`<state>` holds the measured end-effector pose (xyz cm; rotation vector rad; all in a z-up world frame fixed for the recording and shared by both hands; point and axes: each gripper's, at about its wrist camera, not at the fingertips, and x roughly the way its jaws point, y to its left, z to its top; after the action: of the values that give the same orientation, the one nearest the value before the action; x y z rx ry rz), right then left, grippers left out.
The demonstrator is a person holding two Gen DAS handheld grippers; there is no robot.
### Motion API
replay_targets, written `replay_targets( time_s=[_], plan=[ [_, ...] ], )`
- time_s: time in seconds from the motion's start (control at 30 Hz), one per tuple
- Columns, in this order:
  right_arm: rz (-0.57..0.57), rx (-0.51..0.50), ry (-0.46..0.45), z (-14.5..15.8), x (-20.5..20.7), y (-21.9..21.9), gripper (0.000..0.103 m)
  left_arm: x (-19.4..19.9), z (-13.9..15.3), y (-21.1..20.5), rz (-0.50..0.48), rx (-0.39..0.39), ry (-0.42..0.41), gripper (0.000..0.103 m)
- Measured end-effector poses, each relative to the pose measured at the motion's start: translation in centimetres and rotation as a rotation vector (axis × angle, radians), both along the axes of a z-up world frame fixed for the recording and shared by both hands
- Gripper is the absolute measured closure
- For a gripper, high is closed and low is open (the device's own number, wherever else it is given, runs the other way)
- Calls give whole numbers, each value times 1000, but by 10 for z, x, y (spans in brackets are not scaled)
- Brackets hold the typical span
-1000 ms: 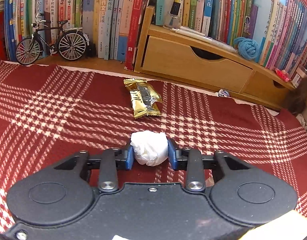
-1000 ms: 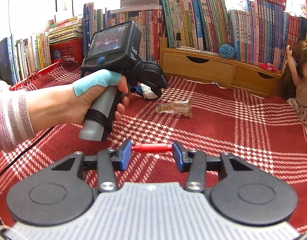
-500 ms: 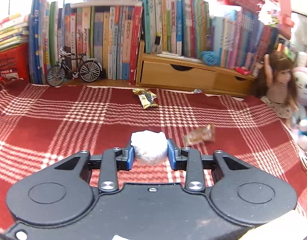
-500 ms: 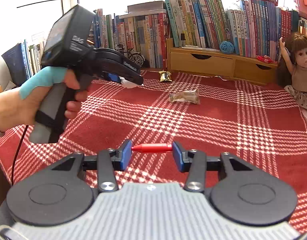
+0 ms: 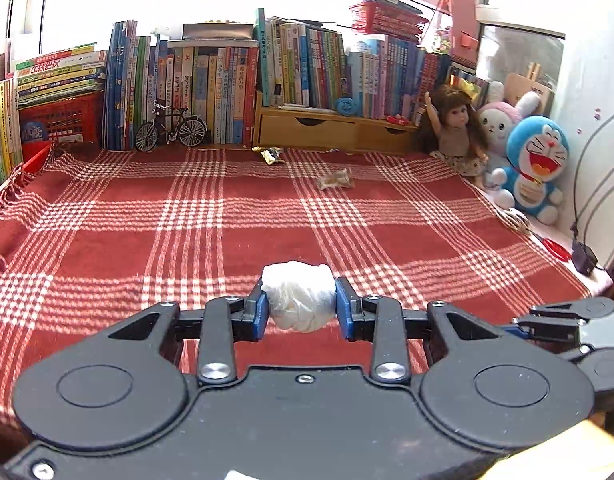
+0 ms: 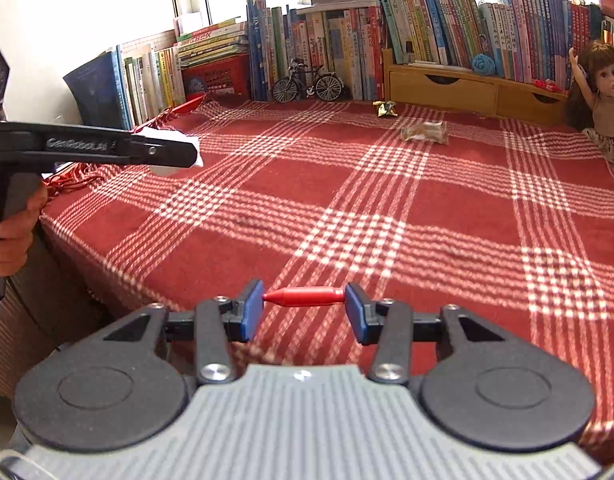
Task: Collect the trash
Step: 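Carry the tissue and red crayon down toward the black bin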
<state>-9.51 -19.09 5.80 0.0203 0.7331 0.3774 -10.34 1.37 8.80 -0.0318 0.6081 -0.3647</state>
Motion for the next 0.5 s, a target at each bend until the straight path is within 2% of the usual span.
replay_targets(
  time_s=[0.07,0.2,0.37,0.5],
  plan=[
    [2,4,24,-7,-16,6,52,-28,-9,8,-5,1,25,71],
    [-4,1,82,-25,-45,17,52,-81,-43,22,-13,14,126,71],
    [-14,-36,190,-57,-75,33,52,-115,-102,28,18,52,376,71],
    [-6,-55,284,-82,-88,46,52,-121,-136,30,57,67,520,71]
  ],
)
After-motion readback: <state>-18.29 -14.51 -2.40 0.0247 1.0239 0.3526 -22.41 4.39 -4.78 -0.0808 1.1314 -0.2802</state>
